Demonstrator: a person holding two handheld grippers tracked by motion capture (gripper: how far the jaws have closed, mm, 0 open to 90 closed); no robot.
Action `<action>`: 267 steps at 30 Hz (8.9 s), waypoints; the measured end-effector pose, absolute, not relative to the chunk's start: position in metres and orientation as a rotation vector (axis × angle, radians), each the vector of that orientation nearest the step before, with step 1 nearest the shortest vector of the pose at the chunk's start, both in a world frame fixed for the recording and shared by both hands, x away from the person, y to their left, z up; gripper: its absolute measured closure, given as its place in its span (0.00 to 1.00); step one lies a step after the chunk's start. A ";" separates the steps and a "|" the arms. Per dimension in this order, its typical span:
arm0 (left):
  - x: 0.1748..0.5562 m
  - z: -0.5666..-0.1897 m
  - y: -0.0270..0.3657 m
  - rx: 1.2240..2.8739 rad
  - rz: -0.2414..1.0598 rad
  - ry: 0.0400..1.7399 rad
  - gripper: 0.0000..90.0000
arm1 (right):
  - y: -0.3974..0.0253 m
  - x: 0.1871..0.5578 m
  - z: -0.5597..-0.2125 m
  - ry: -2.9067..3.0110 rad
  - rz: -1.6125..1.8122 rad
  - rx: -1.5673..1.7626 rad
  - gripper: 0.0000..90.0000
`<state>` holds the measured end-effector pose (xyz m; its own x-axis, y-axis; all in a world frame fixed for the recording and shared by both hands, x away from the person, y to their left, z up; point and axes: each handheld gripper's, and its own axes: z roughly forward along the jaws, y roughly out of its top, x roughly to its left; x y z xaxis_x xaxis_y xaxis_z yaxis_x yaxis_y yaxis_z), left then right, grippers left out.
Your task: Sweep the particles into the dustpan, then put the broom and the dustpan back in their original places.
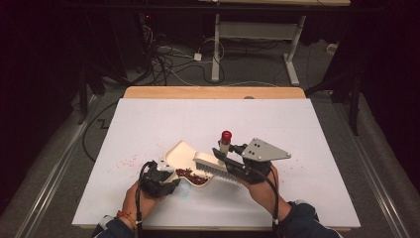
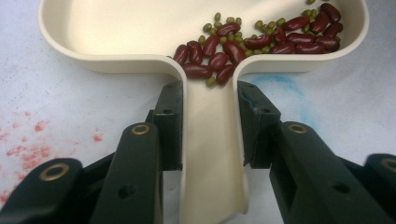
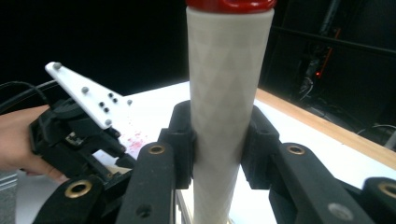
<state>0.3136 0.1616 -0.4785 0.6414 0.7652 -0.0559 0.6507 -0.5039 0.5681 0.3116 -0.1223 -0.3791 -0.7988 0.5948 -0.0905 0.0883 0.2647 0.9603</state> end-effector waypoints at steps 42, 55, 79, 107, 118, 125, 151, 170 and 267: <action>0.316 -0.480 0.174 2.266 0.268 1.126 0.70 | -0.136 0.325 -0.371 2.127 1.534 0.632 0.78; 0.315 -0.479 0.177 2.263 0.280 1.134 0.70 | -0.164 0.326 -0.367 2.106 1.488 0.650 0.78; 0.313 -0.482 0.187 2.244 0.300 1.180 0.70 | -0.236 0.327 -0.371 2.062 1.396 0.751 0.78; 0.321 -0.483 0.197 2.219 0.299 1.219 0.70 | -0.281 0.305 -0.369 2.115 1.353 0.785 0.78; 0.326 -0.483 0.205 2.195 0.344 1.252 0.70 | -0.296 0.298 -0.364 2.138 1.352 0.794 0.78; 0.328 -0.482 0.211 2.171 0.358 1.288 0.70 | -0.305 0.294 -0.359 2.157 1.347 0.782 0.78; 0.337 -0.487 0.228 2.027 0.443 1.471 0.70 | -0.303 0.295 -0.363 2.304 1.347 0.733 0.77; 0.346 -0.489 0.225 1.928 0.487 1.609 0.70 | -0.294 0.349 -0.367 2.338 1.307 0.793 0.74; 0.289 -0.475 0.206 2.109 0.654 0.896 0.18 | -0.260 0.360 -0.376 1.869 1.287 0.867 0.18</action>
<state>0.2892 0.2059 -0.4750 0.6262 0.7630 0.1604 0.3851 -0.4816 0.7873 0.3602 -0.2603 -0.3758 -0.5332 0.8286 -0.1708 0.1362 0.2833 0.9493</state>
